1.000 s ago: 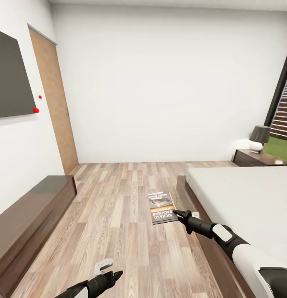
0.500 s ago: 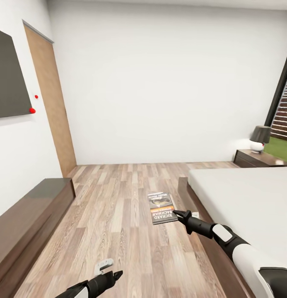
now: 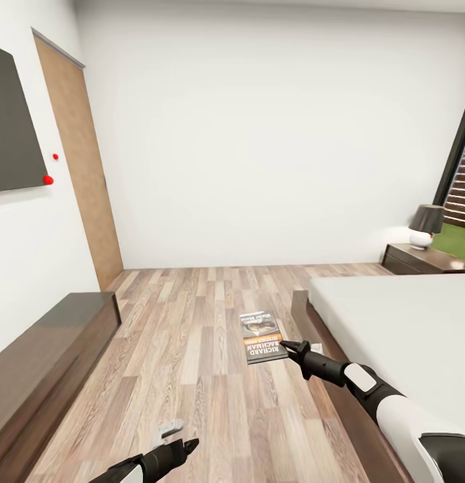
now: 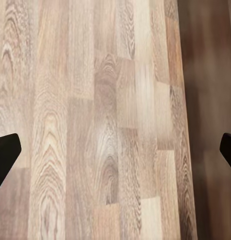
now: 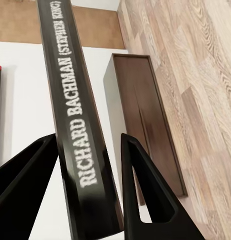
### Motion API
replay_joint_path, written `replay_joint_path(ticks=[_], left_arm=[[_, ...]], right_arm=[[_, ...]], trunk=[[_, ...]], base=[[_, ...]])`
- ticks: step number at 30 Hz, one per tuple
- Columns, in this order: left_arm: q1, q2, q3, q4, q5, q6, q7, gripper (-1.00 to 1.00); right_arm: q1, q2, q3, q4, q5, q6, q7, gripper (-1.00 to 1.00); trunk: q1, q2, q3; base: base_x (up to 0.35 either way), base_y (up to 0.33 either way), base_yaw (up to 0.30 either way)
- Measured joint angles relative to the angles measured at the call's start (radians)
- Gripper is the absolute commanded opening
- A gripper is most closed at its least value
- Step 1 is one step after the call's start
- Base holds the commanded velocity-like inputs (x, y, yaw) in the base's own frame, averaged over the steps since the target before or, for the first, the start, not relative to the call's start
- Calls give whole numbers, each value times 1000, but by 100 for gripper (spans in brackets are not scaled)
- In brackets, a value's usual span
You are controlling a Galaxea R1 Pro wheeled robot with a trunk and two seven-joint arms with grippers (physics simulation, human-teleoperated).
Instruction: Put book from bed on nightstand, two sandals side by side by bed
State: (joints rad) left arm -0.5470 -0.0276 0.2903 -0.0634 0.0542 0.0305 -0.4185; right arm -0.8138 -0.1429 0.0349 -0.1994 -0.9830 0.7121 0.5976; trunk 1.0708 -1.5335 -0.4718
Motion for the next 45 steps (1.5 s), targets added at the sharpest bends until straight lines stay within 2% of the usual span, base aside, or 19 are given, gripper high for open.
replay_joint_path(ticks=[25, 45], left_arm=[[0, 1, 1, -1, 0, 0, 1, 100], [1, 16, 1, 0, 0, 0, 0, 100]], right_arm=[[0, -1, -3, 0, -1, 0, -2, -100], [0, 1, -2, 0, -2, -1, -3, -100]], trunk=[[0, 0, 0], [0, 0, 0]], base=[[154, 1, 0], [155, 0, 0]])
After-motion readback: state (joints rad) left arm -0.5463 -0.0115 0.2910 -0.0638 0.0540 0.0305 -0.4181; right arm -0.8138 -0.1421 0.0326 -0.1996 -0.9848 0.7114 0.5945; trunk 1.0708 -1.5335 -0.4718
